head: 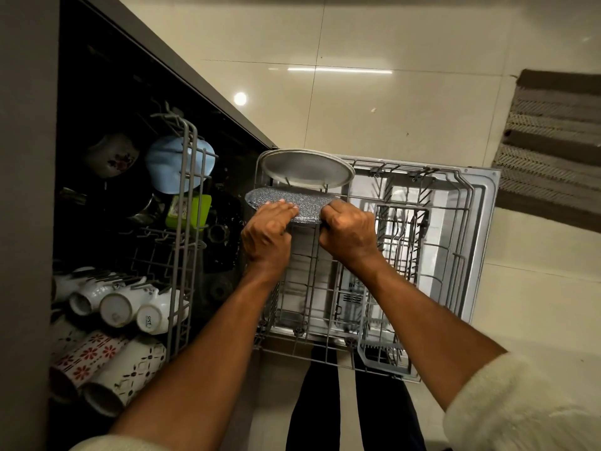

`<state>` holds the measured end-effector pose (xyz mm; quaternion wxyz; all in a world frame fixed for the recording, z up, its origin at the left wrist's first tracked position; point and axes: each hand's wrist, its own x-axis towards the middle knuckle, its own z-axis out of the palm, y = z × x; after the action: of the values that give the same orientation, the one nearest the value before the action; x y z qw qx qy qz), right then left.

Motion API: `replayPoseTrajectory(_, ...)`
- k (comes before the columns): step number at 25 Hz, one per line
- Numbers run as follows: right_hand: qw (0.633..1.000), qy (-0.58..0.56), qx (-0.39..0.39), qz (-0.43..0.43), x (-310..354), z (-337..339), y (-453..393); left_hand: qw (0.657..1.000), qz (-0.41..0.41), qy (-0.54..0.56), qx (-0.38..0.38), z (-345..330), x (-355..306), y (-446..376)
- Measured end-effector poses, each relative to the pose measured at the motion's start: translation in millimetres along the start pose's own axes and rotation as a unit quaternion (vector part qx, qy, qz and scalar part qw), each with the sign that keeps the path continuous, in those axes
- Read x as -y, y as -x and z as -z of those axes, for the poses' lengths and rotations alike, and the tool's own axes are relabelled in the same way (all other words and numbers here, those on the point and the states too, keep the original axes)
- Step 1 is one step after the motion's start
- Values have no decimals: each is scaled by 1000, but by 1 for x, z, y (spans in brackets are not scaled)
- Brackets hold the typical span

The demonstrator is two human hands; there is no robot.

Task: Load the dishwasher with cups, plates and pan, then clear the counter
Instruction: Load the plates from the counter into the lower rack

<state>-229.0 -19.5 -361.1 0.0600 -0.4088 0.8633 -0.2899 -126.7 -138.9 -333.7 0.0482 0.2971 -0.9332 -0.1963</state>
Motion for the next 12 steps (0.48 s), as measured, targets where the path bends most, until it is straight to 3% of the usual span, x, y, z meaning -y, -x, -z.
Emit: replayPoseTrajectory(12, 995, -30, 70, -60, -7, -18, -13, 1000, 9, -7, 8, 1, 7, -16)
